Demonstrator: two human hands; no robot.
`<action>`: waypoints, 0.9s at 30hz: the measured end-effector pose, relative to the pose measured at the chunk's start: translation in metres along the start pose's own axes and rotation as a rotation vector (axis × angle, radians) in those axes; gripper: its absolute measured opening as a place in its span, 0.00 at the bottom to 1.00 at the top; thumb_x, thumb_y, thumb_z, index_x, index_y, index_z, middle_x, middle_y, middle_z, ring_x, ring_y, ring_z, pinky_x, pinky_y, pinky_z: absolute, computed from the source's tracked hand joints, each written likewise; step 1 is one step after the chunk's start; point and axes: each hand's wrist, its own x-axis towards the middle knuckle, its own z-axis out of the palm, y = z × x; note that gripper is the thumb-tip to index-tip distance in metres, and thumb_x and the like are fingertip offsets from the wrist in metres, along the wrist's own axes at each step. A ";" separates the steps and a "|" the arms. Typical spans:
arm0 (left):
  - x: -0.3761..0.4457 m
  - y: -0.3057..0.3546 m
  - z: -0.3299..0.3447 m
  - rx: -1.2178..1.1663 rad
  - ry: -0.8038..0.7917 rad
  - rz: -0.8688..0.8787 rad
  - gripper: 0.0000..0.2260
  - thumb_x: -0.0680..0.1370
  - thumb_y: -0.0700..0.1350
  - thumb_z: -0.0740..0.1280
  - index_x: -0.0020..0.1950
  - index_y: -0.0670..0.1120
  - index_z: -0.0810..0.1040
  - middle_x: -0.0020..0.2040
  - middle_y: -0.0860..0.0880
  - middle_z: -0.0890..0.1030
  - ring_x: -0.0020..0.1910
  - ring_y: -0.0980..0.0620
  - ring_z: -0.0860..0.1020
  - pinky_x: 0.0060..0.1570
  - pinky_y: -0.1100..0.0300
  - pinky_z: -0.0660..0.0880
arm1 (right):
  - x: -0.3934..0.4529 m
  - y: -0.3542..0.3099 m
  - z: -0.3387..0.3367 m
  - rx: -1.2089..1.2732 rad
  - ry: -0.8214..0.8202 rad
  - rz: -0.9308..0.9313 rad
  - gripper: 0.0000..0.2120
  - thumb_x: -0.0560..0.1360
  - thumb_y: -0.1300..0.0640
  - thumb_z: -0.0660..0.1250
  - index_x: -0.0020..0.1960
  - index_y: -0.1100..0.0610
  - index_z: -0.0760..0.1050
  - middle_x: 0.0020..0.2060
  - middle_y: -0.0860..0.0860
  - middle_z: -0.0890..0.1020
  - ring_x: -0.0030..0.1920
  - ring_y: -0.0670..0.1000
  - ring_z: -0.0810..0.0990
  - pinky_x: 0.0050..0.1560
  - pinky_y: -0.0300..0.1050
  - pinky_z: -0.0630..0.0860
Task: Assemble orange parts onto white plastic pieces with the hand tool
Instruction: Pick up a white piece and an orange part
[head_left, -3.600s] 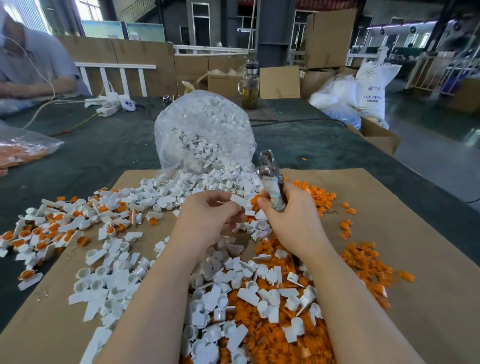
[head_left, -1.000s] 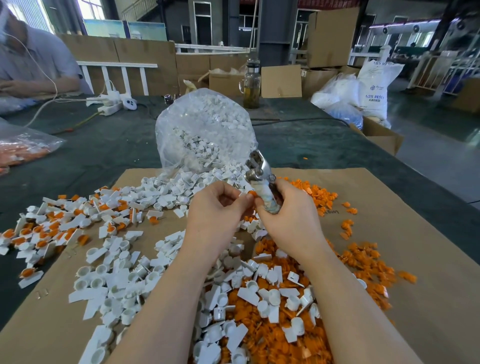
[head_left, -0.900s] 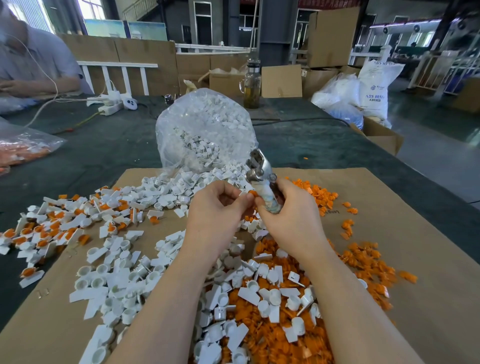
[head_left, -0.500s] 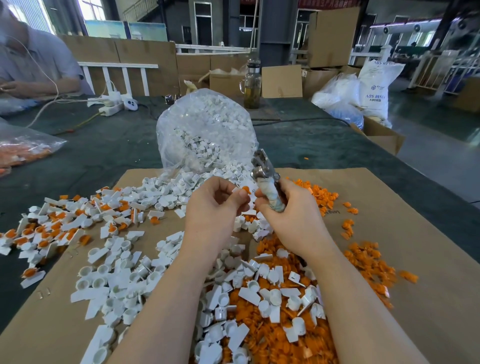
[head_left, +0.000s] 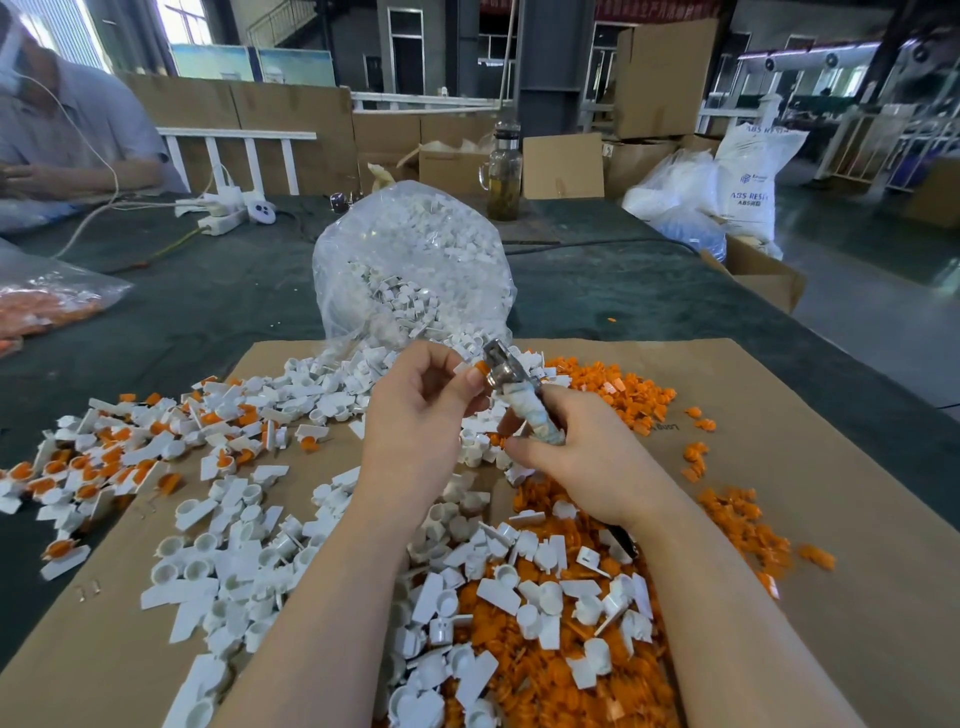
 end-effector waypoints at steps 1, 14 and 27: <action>0.000 0.001 0.000 -0.013 -0.007 0.009 0.06 0.79 0.35 0.66 0.44 0.43 0.75 0.37 0.47 0.81 0.33 0.61 0.80 0.36 0.72 0.75 | -0.001 -0.001 0.000 0.002 -0.018 -0.003 0.06 0.74 0.53 0.71 0.45 0.45 0.74 0.35 0.40 0.77 0.36 0.38 0.76 0.35 0.31 0.68; -0.002 0.004 0.000 -0.054 -0.063 0.047 0.02 0.80 0.33 0.64 0.48 0.38 0.74 0.38 0.45 0.78 0.33 0.61 0.77 0.36 0.73 0.73 | 0.001 0.001 0.002 -0.034 -0.012 -0.023 0.13 0.74 0.62 0.67 0.38 0.45 0.71 0.30 0.35 0.77 0.31 0.37 0.74 0.31 0.31 0.70; 0.001 0.001 -0.001 -0.086 -0.061 0.030 0.07 0.80 0.36 0.65 0.44 0.45 0.74 0.37 0.49 0.78 0.36 0.57 0.77 0.40 0.70 0.74 | 0.002 0.002 0.004 -0.032 -0.013 -0.011 0.12 0.74 0.58 0.69 0.41 0.43 0.71 0.33 0.42 0.75 0.34 0.35 0.75 0.33 0.29 0.70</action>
